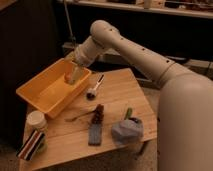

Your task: Place sponge in table surface

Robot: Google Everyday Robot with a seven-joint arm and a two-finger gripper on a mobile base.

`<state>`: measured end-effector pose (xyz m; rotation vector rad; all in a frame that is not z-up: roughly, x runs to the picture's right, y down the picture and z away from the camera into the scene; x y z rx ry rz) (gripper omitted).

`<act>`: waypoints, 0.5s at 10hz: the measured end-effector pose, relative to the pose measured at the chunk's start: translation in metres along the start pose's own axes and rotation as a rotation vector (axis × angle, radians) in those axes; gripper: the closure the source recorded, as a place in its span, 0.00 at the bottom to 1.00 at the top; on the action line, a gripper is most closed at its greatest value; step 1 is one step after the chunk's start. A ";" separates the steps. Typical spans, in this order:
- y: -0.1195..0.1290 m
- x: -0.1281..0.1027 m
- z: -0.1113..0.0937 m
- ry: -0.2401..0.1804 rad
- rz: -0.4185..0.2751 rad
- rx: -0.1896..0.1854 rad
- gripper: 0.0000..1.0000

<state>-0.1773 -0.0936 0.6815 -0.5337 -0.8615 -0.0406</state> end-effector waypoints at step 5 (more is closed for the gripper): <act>0.041 -0.006 0.018 0.054 -0.447 0.007 0.20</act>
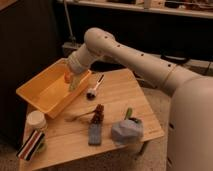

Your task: Place sponge in table surface

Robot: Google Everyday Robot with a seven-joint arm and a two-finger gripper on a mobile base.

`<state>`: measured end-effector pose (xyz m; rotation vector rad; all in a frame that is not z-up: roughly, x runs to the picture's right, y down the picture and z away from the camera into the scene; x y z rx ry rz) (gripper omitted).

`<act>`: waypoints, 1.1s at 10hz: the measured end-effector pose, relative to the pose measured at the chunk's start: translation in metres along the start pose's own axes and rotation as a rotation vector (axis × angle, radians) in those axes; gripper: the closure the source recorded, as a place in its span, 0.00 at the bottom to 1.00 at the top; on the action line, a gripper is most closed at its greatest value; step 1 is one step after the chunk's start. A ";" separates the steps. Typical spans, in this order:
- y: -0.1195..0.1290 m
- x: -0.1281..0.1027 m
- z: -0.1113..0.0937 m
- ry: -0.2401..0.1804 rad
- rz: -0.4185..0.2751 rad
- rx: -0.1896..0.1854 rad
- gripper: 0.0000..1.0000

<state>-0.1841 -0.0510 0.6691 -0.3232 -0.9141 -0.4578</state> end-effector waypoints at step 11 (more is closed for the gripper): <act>0.122 0.027 0.016 0.221 -0.400 -0.381 0.20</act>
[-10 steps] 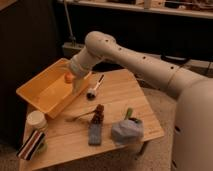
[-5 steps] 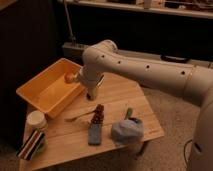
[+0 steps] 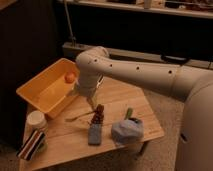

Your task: Place sponge in table surface

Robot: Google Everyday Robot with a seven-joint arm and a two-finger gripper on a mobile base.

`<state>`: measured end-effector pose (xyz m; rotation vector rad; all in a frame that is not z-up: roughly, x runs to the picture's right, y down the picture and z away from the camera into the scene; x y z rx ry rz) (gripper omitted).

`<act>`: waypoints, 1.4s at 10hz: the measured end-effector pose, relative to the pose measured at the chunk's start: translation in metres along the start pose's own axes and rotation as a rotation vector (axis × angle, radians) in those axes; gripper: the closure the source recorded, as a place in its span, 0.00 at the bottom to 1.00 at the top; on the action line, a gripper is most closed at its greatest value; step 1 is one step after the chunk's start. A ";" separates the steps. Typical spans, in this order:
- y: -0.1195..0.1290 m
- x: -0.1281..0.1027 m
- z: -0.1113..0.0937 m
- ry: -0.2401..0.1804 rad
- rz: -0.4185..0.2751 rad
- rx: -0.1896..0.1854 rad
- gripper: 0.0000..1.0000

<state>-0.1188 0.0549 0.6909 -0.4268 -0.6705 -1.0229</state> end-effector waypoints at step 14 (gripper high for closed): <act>0.062 -0.060 0.075 -0.002 -0.395 -0.094 0.20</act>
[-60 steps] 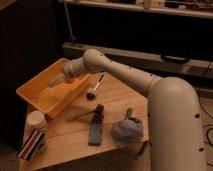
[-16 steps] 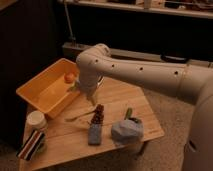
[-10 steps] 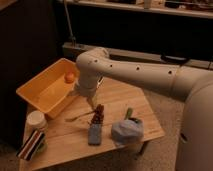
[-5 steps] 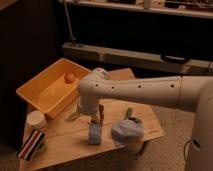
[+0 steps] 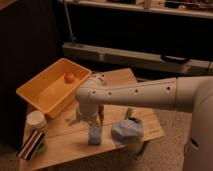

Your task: Place sponge in table surface

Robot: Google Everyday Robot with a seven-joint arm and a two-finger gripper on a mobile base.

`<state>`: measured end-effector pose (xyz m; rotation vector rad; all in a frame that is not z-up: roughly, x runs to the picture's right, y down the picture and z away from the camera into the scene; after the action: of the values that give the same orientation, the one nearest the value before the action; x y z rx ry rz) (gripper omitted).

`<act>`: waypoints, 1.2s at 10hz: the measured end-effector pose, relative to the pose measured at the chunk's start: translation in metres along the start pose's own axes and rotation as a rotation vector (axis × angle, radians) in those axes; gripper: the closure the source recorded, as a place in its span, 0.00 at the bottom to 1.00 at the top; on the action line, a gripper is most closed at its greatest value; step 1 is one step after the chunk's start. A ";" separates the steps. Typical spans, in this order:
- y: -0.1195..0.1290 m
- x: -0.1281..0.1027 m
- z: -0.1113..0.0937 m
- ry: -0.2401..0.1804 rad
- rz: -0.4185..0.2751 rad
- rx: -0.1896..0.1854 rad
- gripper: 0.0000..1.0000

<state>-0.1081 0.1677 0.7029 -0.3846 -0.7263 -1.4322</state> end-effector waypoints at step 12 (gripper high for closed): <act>0.073 -0.001 0.089 0.001 0.065 -0.160 0.20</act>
<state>-0.0563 0.2354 0.7809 -0.5264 -0.5945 -1.4333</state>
